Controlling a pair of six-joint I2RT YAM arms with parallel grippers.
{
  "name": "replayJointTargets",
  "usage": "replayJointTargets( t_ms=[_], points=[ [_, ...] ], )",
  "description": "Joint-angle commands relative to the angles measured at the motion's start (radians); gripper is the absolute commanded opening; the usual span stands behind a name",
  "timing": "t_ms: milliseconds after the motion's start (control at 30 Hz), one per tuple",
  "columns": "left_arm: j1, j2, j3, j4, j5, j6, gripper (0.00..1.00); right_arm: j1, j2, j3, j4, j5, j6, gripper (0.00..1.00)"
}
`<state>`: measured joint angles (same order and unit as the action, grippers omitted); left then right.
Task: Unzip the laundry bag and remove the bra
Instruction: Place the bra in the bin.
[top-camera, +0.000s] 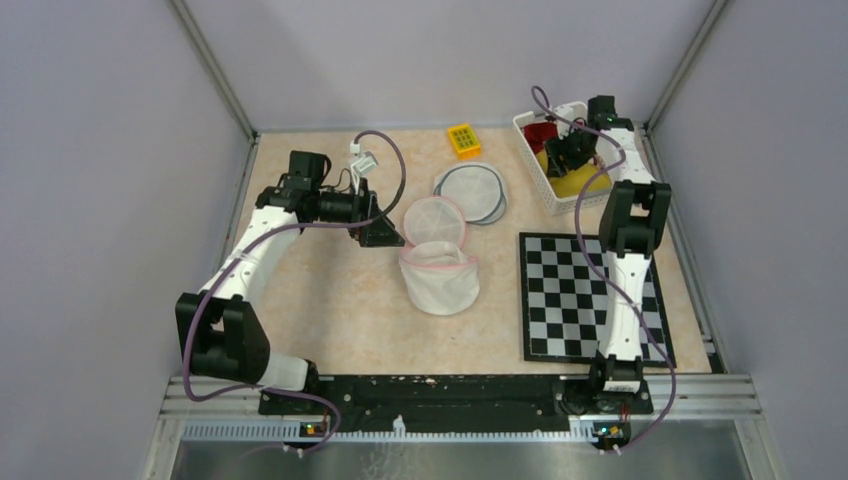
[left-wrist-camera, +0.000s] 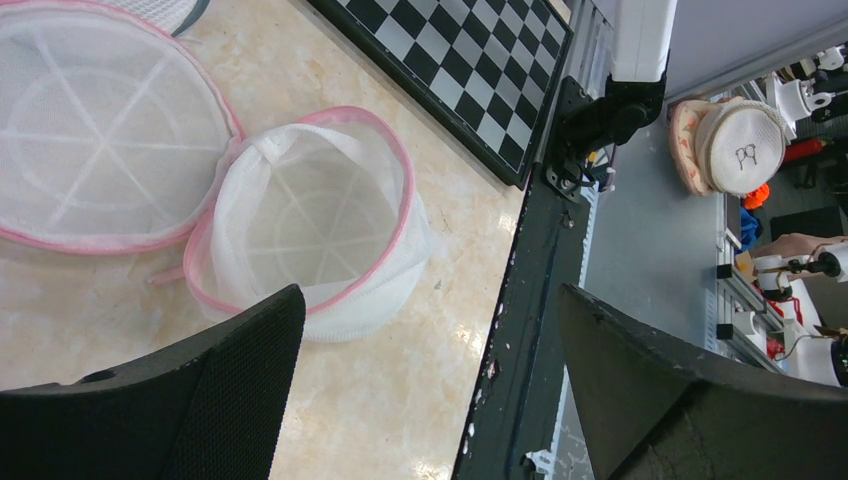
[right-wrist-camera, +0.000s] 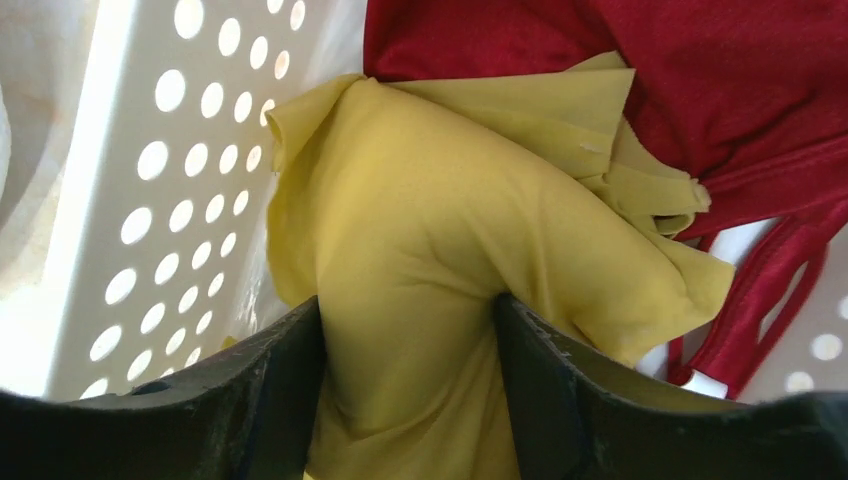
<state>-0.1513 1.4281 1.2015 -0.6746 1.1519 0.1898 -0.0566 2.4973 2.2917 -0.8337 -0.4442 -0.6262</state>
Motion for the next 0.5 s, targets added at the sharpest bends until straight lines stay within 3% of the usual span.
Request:
replayJointTargets(
  t_ms=[0,100,300,467],
  points=[
    [0.006,0.001,-0.002,-0.002,0.019,0.023,0.99,0.01,0.005,0.012,0.008,0.015,0.035,0.47],
    [0.005,-0.002,-0.002,-0.009,0.018,0.028,0.99,0.008,-0.019,0.009,0.027,0.011,0.036,0.3],
    [0.006,-0.012,-0.003,-0.016,0.019,0.034,0.99,-0.015,-0.147,-0.069,0.117,-0.045,0.067,0.08],
    [0.006,-0.016,-0.005,-0.019,0.019,0.043,0.99,-0.05,-0.272,-0.198,0.252,-0.11,0.098,0.0]
  ],
)
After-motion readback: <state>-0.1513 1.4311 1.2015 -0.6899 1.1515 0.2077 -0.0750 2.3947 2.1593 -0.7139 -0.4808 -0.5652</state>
